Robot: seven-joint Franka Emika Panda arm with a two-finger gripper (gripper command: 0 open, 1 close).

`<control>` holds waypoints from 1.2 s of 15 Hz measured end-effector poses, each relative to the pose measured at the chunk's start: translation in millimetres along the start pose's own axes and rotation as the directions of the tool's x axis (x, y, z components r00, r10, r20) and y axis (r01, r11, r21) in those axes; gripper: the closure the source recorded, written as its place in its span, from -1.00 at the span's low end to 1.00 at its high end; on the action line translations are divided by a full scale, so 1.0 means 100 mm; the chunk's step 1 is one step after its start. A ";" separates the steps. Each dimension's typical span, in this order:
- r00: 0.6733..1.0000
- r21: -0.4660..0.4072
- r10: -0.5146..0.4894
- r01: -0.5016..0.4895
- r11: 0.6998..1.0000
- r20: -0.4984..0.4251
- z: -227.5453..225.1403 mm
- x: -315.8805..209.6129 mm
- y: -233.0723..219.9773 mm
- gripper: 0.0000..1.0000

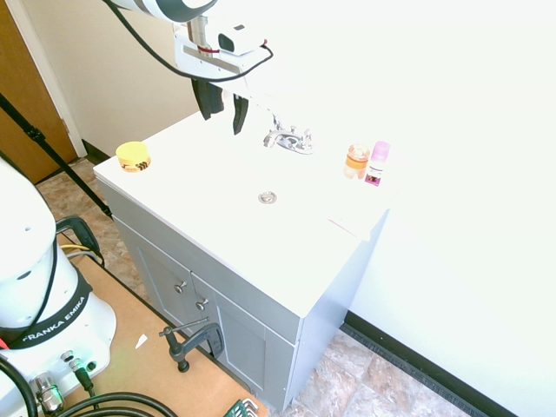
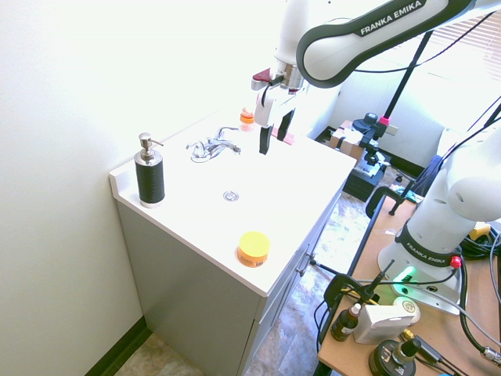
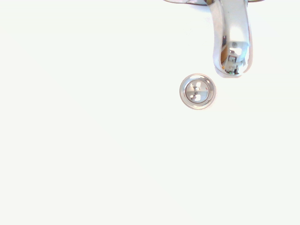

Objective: Turn off the cold water

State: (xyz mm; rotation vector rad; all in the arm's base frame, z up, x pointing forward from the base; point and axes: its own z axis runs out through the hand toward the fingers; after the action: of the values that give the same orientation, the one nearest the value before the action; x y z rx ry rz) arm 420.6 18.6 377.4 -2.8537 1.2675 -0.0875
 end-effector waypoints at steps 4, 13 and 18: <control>0.998 0.007 0.053 -0.053 0.999 -0.021 0.03 0.10 -0.04 -1.00; 0.966 -0.054 0.154 -0.169 0.984 -0.205 0.40 1.26 -0.33 -1.00; 0.957 -0.075 0.167 -0.190 0.979 -0.238 0.70 1.59 -0.38 -1.00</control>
State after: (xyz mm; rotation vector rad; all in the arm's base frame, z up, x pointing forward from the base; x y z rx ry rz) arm 559.5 -74.3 316.2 -2.8588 1.6090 -0.3748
